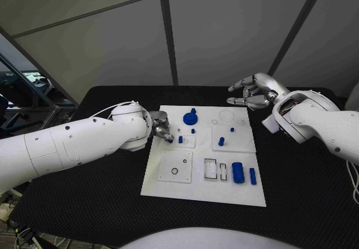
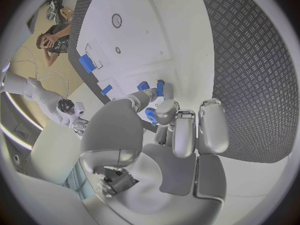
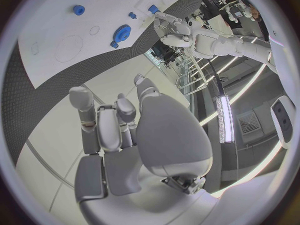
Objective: Assemble the parts on the task board
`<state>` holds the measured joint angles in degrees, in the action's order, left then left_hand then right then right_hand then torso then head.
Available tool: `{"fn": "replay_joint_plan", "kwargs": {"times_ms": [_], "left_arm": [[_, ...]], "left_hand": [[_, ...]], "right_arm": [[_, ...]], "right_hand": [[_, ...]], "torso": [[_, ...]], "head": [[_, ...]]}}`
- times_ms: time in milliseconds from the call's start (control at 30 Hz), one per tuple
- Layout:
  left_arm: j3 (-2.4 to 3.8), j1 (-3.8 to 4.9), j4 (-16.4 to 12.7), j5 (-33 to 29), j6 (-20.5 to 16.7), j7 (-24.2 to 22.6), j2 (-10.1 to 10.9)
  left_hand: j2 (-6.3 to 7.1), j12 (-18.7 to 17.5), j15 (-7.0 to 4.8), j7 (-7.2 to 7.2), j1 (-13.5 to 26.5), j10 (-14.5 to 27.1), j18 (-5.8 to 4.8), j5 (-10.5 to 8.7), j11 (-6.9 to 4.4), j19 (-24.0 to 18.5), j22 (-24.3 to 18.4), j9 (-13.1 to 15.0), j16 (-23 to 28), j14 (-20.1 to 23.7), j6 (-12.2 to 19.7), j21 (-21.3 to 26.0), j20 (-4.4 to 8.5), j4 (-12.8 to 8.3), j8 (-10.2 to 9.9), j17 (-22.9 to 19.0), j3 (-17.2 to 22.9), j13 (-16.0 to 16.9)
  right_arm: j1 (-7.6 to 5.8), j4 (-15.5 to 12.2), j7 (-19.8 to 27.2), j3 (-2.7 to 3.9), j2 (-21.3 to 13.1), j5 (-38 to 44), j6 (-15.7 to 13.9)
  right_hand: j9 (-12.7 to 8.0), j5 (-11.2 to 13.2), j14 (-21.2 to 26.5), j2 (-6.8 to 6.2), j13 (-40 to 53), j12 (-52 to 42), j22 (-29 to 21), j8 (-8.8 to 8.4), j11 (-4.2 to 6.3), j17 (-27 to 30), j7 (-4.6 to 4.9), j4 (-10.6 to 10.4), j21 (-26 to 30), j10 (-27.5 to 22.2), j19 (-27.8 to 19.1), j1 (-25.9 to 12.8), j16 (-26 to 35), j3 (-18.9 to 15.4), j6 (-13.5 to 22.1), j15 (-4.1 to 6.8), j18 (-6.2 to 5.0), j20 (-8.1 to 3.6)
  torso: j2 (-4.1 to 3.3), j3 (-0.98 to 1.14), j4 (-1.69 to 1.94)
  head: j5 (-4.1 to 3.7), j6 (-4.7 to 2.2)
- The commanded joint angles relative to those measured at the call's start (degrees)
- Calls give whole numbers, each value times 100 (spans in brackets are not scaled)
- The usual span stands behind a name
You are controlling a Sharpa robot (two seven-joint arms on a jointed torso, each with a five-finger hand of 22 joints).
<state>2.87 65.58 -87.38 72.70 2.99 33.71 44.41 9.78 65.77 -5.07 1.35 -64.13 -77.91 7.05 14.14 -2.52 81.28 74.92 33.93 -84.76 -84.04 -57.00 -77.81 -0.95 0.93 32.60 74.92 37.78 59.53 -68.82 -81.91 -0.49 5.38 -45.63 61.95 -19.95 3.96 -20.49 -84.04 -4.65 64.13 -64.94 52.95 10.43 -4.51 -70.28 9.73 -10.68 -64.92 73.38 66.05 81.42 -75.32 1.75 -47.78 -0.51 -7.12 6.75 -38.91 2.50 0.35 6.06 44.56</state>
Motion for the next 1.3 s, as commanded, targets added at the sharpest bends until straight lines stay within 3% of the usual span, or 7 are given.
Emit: {"fn": "replay_joint_plan", "kwargs": {"times_ms": [33,633,800,967,1300], "left_arm": [[-23,-25,-8,106,86,89,8],[-23,-26,-19,119,277,100,-21],[-23,-27,16,119,293,101,-34],[-24,-27,47,119,261,102,-46],[-24,-41,48,119,297,101,-54]], "left_hand": [[-142,-24,-23,38,-178,-19,-352,38,16,38,251,8,-17,-402,3,-25,-17,-254,24,716,306,-8],[-107,112,-14,27,-94,-129,-370,50,17,86,325,28,-20,-404,-55,-87,-28,-249,58,720,306,161],[-59,136,-38,-37,134,-179,-372,21,-22,98,349,30,-21,-405,-134,-96,-21,-113,70,721,31,200],[-148,120,-56,-44,26,-171,-370,47,-39,97,350,16,-20,-404,-127,-88,-1,-164,44,721,7,201],[-114,129,-57,-61,227,-189,-377,20,-44,111,375,-4,-21,-405,-195,-95,2,-3,29,723,-309,234]], "right_arm": [[-9,1,36,3,3,14,24],[-9,0,34,3,-2,14,22],[-9,-1,35,3,0,14,20],[-9,-6,35,3,-7,14,18],[-10,-10,36,3,-15,14,15]], "right_hand": [[-6,-27,-79,22,-3,-22,-4,36,4,0,-6,-18,20,-27,-17,27,18,8,34,37,-72,-30],[-6,-27,-79,22,-3,-22,-4,36,4,0,-6,-18,20,-27,-17,27,18,8,34,37,-72,-30],[-6,-27,-79,22,-3,-22,-4,36,4,0,-6,-18,20,-27,-17,27,18,8,34,37,-72,-30],[-6,-28,-79,21,-4,-21,-4,37,4,0,-6,-20,20,-28,-16,25,18,7,34,37,-72,-30],[-7,-29,-79,18,-9,-21,-3,38,4,2,-5,-29,21,-29,-15,15,21,4,35,36,-71,-30]], "torso": [[-2,5,-2],[-3,6,0],[-5,5,-1],[-6,5,-7],[-3,4,2]], "head": [[4,-4],[2,9],[5,12],[13,22],[0,40]]}}
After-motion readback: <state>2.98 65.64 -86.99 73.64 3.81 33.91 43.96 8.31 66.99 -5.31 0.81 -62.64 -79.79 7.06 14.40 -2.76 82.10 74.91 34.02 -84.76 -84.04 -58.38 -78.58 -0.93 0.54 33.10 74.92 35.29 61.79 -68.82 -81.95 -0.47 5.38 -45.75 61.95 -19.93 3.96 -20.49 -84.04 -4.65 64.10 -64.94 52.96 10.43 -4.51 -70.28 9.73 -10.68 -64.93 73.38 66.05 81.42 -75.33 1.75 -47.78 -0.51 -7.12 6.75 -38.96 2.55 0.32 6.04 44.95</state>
